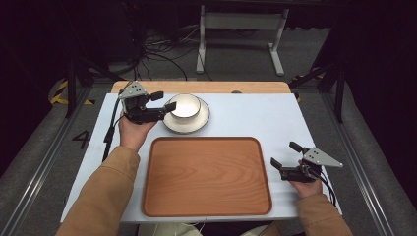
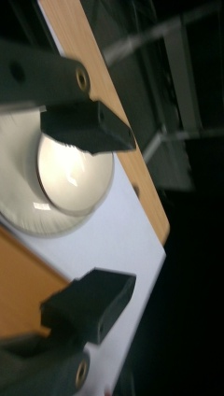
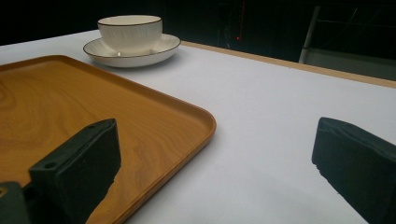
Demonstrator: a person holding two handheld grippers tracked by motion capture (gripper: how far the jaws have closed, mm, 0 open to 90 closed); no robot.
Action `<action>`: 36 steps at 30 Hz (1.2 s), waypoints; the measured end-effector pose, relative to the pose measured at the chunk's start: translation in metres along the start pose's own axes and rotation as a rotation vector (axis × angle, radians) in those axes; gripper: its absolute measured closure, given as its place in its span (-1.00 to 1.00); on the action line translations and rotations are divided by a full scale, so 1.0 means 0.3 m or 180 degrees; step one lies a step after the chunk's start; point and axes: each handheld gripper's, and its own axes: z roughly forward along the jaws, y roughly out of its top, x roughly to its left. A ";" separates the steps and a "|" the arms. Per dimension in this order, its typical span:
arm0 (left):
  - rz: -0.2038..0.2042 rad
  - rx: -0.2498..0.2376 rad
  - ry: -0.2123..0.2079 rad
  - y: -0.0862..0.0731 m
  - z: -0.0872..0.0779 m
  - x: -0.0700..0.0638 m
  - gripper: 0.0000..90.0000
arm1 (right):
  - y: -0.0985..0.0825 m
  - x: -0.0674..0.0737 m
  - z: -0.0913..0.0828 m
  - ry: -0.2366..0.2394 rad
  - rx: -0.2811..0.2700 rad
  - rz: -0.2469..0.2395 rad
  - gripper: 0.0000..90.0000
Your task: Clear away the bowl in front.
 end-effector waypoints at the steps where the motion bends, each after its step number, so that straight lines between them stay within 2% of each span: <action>1: -0.0055 0.0041 -0.0070 0.002 0.004 0.006 -0.32 | 0.000 0.000 0.000 -0.0001 0.0000 -0.0001 -0.96; 2: -0.0152 0.0099 -0.0099 0.001 0.010 0.009 -0.32 | 0.000 0.000 0.000 -0.0001 0.0000 -0.0001 -0.96; 3: -0.0165 0.0129 -0.0129 0.001 0.015 0.013 -0.31 | 0.000 0.000 0.000 -0.0001 0.0000 -0.0002 -0.96; 5: -0.0121 0.0190 -0.0031 0.003 0.027 0.014 -0.36 | 0.000 0.000 0.000 -0.0002 0.0002 -0.0006 -0.96; 6: -0.0121 0.0190 -0.0031 0.003 0.027 0.014 -0.43 | 0.000 0.000 0.000 -0.0002 0.0002 -0.0006 -0.96; 7: -0.0091 0.0279 0.0069 0.009 0.037 0.016 -0.51 | 0.000 0.000 0.000 -0.0003 0.0002 -0.0007 -0.96; 8: -0.0028 0.0324 0.0062 0.012 0.041 0.019 -0.52 | 0.000 0.000 0.000 -0.0003 0.0003 -0.0006 -0.96; 9: -0.0028 0.0324 0.0062 0.012 0.041 0.019 -0.51 | 0.000 0.000 0.000 -0.0003 0.0003 -0.0006 -0.96; 11: 0.0054 0.0423 0.0011 0.020 0.058 0.024 -0.50 | 0.000 0.001 0.000 -0.0003 0.0003 -0.0006 -0.96; 13: 0.0061 0.0505 -0.0093 0.027 0.074 0.032 -0.51 | 0.000 0.001 0.000 -0.0003 0.0003 -0.0007 -0.96; 15: 0.0131 0.0575 -0.0144 0.039 0.089 0.042 -0.54 | 0.000 0.000 0.000 -0.0001 0.0001 -0.0006 -0.96; 18: 0.0139 0.0625 -0.0247 0.051 0.108 0.050 -0.56 | 0.000 0.001 0.000 0.0004 0.0004 -0.0009 -0.96; 23: 0.0241 0.0749 -0.0382 0.065 0.141 0.054 -0.58 | 0.000 0.001 0.000 0.0011 0.0005 -0.0012 -0.96; 26: 0.0331 0.0822 -0.0394 0.065 0.165 0.051 -0.58 | 0.000 0.001 0.000 0.0011 0.0005 -0.0014 -0.96; 34: 0.0424 0.1018 -0.0430 0.036 0.228 0.043 -0.52 | 0.000 0.002 0.000 0.0003 0.0017 -0.0017 -0.95; 36: 0.0406 0.1037 -0.0436 0.031 0.240 0.046 -0.50 | 0.000 0.002 0.000 0.0001 0.0019 -0.0017 -0.95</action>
